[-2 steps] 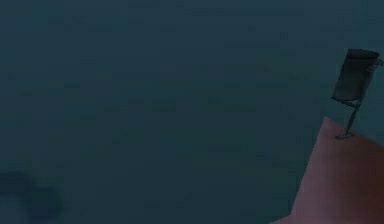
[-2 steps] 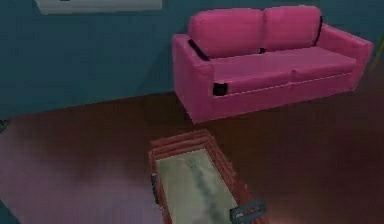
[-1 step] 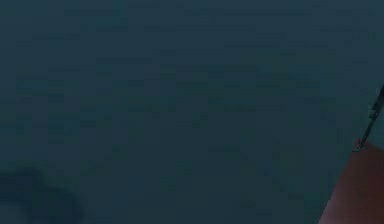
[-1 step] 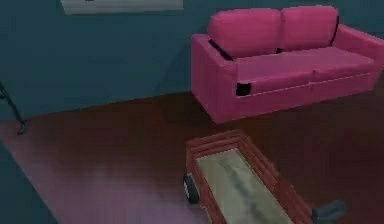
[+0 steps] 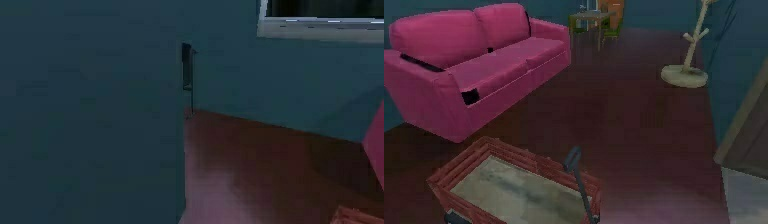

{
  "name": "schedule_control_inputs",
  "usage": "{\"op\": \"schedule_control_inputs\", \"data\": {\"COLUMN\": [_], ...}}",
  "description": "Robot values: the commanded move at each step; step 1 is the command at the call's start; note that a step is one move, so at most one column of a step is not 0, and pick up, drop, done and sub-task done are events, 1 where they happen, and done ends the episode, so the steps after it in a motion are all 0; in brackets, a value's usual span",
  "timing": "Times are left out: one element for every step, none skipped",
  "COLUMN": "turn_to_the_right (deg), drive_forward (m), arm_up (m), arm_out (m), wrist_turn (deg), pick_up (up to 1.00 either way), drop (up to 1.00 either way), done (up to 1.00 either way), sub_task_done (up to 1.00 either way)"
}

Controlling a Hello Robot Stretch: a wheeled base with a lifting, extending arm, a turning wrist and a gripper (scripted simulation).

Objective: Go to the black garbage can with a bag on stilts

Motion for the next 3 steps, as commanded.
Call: {"op": "schedule_control_inputs", "data": {"turn_to_the_right": [15.0, 0.0, 0.0], "drive_forward": [0.0, 1.0, 0.95], "arm_up": [0.0, 0.0, 0.0], "arm_out": [0.0, 0.0, 0.0], "wrist_turn": [0.0, 0.0, 0.0], "pick_up": [0.0, 0.0, 0.0], "drop": [0.0, 0.0, 0.0], "done": [0.0, 0.0, 0.0], "sub_task_done": [0.0, 0.0, 0.0]}}
